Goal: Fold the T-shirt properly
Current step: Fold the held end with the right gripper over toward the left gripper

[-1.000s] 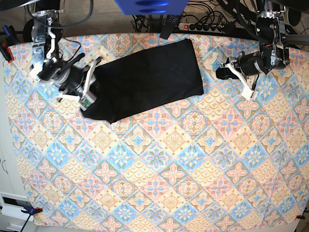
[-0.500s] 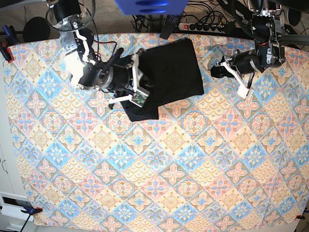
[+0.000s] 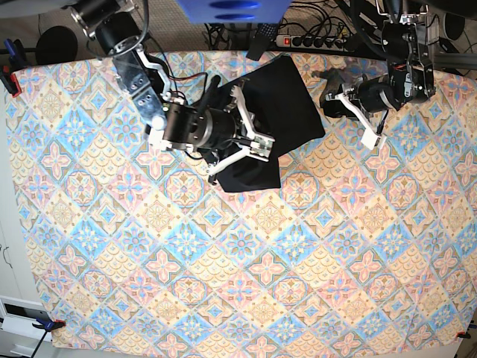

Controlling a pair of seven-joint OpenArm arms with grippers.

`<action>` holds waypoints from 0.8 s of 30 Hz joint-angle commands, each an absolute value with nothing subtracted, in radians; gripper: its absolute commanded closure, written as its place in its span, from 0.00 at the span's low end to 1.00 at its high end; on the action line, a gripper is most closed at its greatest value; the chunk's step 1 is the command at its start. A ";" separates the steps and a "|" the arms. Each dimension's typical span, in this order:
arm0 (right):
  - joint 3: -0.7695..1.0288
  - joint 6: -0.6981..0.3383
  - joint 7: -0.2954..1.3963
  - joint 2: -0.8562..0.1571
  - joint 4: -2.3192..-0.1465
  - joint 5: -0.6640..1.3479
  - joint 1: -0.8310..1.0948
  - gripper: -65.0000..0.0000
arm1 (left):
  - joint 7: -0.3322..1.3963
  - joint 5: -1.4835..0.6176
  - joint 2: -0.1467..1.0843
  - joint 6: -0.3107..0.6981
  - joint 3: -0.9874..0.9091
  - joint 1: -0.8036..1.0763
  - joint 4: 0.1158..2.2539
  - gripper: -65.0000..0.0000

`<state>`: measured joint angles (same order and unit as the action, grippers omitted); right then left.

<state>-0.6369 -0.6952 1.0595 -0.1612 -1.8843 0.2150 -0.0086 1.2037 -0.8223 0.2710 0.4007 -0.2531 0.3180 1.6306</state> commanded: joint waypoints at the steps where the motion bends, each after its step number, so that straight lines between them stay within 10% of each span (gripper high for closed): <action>1: -0.667 -0.698 1.043 -0.157 -1.888 0.205 -0.025 0.94 | 1.194 -0.840 0.280 0.406 -0.259 0.314 1.646 1.00; 10: -0.788 -0.698 1.046 -0.157 -1.874 0.085 -0.030 0.70 | 1.194 -0.840 0.280 0.406 -0.259 0.314 1.646 1.00; 24: -0.588 -0.698 1.035 -0.173 -1.922 0.059 -0.025 0.70 | 1.194 -0.846 0.280 0.406 -0.259 0.317 1.646 1.00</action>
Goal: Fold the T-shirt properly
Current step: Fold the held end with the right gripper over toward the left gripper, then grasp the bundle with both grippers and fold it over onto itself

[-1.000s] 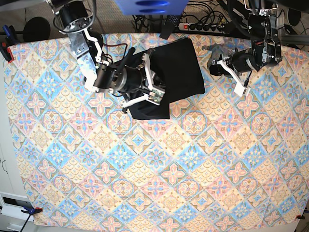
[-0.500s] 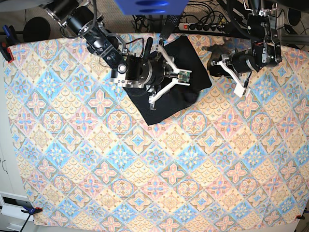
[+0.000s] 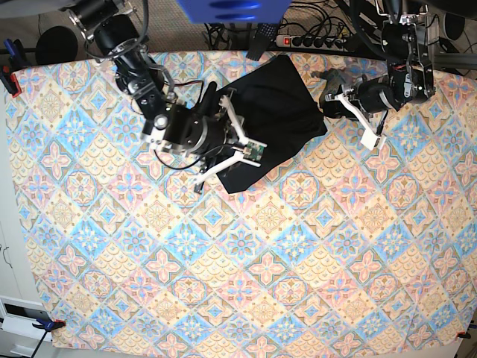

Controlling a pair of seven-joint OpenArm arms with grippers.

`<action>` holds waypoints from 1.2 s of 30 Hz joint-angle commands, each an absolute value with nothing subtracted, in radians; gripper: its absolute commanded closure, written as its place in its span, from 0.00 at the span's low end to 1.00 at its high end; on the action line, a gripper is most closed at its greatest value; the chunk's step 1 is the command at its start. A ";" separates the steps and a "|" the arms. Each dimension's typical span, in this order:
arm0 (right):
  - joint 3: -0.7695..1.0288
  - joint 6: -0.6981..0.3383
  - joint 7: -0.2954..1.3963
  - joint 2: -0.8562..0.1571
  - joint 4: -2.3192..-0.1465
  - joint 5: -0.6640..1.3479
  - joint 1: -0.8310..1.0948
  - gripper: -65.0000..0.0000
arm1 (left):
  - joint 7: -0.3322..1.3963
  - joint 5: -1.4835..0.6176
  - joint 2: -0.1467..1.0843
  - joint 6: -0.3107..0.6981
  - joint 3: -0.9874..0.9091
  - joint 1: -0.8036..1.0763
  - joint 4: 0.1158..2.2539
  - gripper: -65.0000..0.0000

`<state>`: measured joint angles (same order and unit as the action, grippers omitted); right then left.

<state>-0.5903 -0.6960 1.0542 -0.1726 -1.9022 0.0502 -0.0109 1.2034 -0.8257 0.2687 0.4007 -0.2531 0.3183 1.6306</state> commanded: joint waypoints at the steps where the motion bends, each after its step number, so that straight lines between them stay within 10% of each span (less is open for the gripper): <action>1: -0.556 -0.698 1.035 -0.179 -1.925 0.059 -0.025 0.70 | 1.194 -0.846 0.280 0.406 -0.259 0.317 1.646 1.00; 13: -0.338 -0.698 0.984 -0.205 -1.808 0.059 -0.024 0.70 | 1.194 -0.848 0.280 0.406 -0.259 0.317 1.646 1.00; 25: -0.846 -0.698 1.046 -0.306 -1.894 0.058 -0.051 0.70 | 1.196 -0.843 0.289 0.406 -0.259 0.312 1.646 1.00; 36: -0.768 -0.698 1.001 -0.308 -1.879 0.059 -0.193 0.70 | 1.202 -0.843 0.288 0.407 -0.255 0.395 1.873 1.00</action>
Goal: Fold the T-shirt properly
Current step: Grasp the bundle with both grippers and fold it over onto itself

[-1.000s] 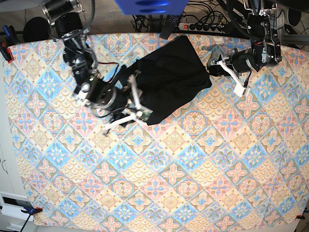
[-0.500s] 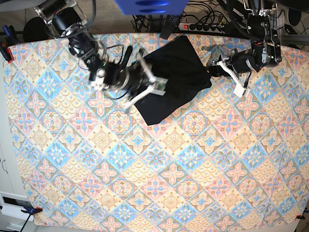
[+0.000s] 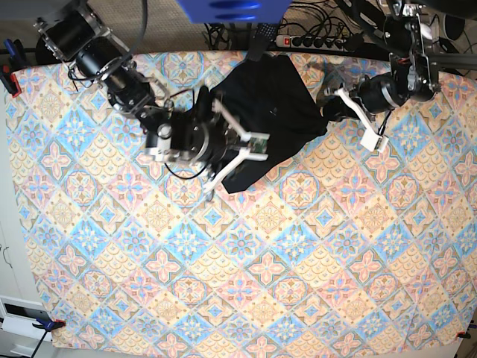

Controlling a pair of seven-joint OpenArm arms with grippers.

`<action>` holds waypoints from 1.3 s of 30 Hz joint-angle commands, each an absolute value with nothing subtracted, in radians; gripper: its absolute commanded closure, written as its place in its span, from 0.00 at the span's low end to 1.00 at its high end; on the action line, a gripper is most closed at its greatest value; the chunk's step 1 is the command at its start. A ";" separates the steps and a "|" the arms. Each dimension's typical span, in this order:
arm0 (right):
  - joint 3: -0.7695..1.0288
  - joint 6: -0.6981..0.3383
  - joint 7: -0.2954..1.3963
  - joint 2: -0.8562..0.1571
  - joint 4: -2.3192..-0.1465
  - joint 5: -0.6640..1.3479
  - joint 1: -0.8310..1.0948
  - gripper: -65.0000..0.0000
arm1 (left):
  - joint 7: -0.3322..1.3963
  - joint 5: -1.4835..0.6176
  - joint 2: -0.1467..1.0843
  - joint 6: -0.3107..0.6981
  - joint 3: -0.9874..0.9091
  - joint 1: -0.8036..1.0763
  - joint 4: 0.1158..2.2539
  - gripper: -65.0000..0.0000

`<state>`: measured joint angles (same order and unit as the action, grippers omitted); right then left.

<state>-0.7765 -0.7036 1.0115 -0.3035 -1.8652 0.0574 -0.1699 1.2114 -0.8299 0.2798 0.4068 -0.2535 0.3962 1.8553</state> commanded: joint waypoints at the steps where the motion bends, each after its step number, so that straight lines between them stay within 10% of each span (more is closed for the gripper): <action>1: -0.743 -0.698 0.992 -0.308 -1.877 0.061 -0.191 0.70 | 1.202 -0.843 0.288 0.407 -0.246 0.415 1.916 1.00; 8: -0.723 -0.698 0.983 -0.305 -1.788 0.059 -0.200 0.71 | 1.202 -0.849 0.282 0.406 -0.189 0.446 1.963 1.00; 16: -0.725 -0.698 0.895 -0.246 -1.682 0.058 -0.237 0.94 | 1.194 -0.842 0.288 0.404 0.062 0.466 1.992 1.00; 39: -0.725 -0.698 0.891 -0.246 -1.664 0.058 -0.245 0.94 | 1.191 -0.404 0.317 0.404 -0.088 0.245 1.761 1.00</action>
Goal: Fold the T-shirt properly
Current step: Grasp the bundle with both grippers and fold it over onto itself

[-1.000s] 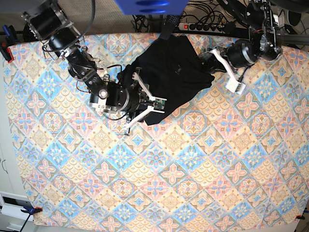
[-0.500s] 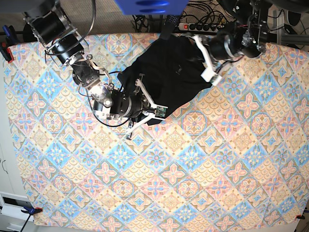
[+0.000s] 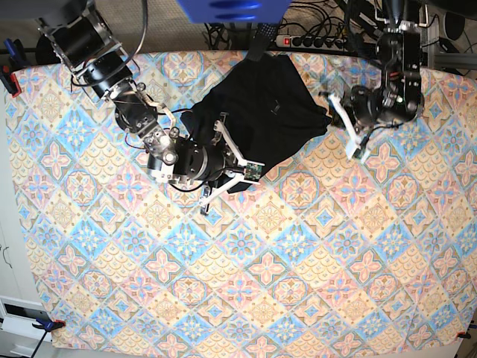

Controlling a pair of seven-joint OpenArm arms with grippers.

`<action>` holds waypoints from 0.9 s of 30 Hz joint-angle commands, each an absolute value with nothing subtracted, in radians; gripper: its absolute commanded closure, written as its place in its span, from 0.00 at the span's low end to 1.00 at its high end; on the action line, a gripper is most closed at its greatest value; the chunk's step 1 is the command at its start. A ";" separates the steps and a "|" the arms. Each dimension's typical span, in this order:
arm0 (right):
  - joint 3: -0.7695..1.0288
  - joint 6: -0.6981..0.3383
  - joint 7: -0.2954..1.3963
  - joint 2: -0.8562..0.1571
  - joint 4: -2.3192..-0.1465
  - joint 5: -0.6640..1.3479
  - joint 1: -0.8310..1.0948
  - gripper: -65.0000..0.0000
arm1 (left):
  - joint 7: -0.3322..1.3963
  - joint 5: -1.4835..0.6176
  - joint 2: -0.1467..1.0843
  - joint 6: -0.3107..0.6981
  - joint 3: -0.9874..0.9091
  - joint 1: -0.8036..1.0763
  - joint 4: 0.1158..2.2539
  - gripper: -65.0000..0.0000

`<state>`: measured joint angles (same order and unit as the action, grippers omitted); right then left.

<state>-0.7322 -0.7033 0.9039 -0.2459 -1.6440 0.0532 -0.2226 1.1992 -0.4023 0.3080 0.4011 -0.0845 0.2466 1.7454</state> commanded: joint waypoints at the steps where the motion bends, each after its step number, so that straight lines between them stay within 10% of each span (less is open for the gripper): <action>1: -0.725 -0.698 0.891 -0.246 -1.664 0.058 -0.245 0.94 | 1.181 -0.387 0.317 0.404 -0.088 0.229 1.750 1.00; 15: -0.722 -0.698 0.888 -0.246 -1.664 0.058 -0.245 0.95 | 1.004 -0.354 0.302 0.318 -0.170 0.351 1.965 1.00; 27: -0.723 -0.698 0.814 -0.148 -1.541 0.058 -0.297 0.95 | 1.004 -0.582 0.297 0.317 0.128 0.518 2.057 1.00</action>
